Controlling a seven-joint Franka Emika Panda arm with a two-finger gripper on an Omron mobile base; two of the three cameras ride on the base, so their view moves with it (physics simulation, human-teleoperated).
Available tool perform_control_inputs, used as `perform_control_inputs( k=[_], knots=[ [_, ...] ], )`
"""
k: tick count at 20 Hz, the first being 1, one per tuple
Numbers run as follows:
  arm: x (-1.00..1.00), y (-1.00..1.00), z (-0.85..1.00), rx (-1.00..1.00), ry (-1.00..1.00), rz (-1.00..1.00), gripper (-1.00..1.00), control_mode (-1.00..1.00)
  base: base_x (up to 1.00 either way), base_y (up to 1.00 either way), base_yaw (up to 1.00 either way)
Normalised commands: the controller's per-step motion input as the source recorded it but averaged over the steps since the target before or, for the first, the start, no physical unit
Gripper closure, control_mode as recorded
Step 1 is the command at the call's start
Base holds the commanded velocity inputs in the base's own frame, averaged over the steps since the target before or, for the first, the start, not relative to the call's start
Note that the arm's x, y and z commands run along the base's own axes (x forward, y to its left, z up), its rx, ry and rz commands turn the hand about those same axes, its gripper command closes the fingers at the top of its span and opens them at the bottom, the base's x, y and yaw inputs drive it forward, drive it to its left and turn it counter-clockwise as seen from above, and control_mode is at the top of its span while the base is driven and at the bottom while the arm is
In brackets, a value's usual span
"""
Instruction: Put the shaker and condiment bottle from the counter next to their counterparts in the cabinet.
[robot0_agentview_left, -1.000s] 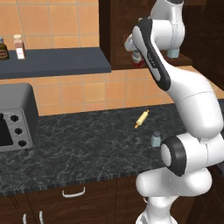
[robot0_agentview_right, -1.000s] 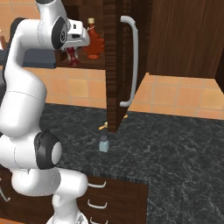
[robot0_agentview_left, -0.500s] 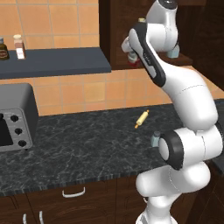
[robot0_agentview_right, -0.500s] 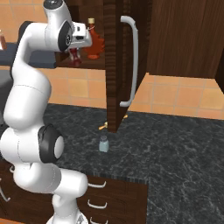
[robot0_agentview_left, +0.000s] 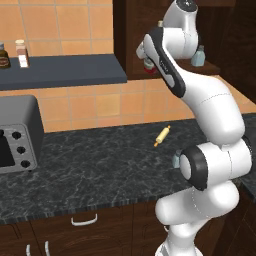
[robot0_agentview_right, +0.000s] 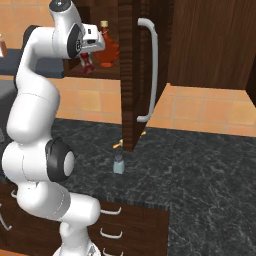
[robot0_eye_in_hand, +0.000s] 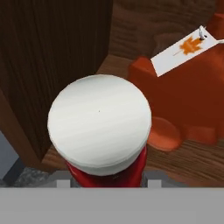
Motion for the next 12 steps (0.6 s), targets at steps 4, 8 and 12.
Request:
perform_control_inputs(
  k=[4,8,12],
  knots=[
    [0.28,0.07,-0.15,-0.02,0.00,0.00,1.00,-1.00,0.00,0.00,0.00],
    [0.31,0.07,-0.20,-0.02,0.00,0.00,1.00,-1.00,0.00,0.00,0.00],
    [0.32,0.06,-0.22,-0.02,0.00,0.00,1.00,-1.00,0.00,0.00,0.00]
  ],
)
